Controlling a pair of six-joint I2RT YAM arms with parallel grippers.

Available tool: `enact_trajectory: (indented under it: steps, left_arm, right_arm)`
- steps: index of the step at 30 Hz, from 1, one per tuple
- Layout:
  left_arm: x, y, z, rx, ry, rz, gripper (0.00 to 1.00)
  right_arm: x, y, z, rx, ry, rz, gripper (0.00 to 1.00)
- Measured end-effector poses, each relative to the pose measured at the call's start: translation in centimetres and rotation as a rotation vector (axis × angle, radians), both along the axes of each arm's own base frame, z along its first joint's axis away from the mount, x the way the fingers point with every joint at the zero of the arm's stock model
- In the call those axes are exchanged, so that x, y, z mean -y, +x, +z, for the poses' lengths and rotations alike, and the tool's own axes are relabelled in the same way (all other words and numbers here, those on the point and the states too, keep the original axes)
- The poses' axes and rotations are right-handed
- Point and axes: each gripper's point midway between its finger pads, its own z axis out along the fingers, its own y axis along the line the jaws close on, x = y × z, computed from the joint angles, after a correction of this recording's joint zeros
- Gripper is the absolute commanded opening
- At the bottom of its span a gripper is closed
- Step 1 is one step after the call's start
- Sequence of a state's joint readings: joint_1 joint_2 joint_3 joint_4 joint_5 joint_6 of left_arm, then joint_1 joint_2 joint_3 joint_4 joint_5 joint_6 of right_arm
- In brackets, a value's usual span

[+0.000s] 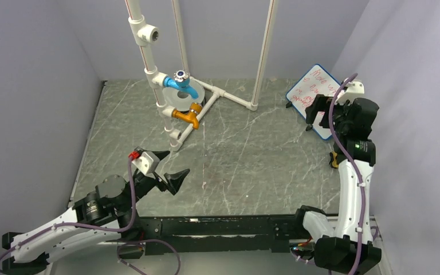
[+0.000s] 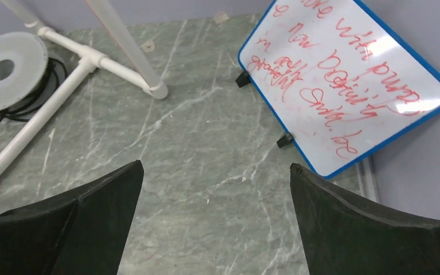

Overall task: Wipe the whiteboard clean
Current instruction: Pick up the whiteboard from the center of the board.

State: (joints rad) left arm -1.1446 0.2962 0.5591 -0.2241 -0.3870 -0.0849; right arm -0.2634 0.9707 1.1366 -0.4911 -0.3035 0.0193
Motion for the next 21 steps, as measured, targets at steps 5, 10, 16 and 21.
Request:
enact_trajectory:
  steps: [5, 10, 16, 21]
  left_arm:
    - [0.1, 0.5, -1.5, -0.039, 0.049, 0.032, 1.0]
    - [0.4, 1.0, -2.5, -0.073, 0.072, 0.046, 0.99]
    - [0.9, 1.9, -4.0, -0.128, 0.099, 0.055, 0.99]
    - [1.9, 2.9, -6.3, -0.199, 0.137, 0.022, 0.99]
  right_arm:
    - [0.9, -0.5, -2.7, -0.051, -0.019, -0.04, 1.0]
    - [2.0, -1.3, -5.1, -0.108, -0.093, -0.025, 1.0]
    - [4.7, -2.4, -9.3, -0.229, -0.101, -0.018, 1.0]
    - [9.9, -4.6, -15.9, -0.393, -0.007, -0.119, 1.0]
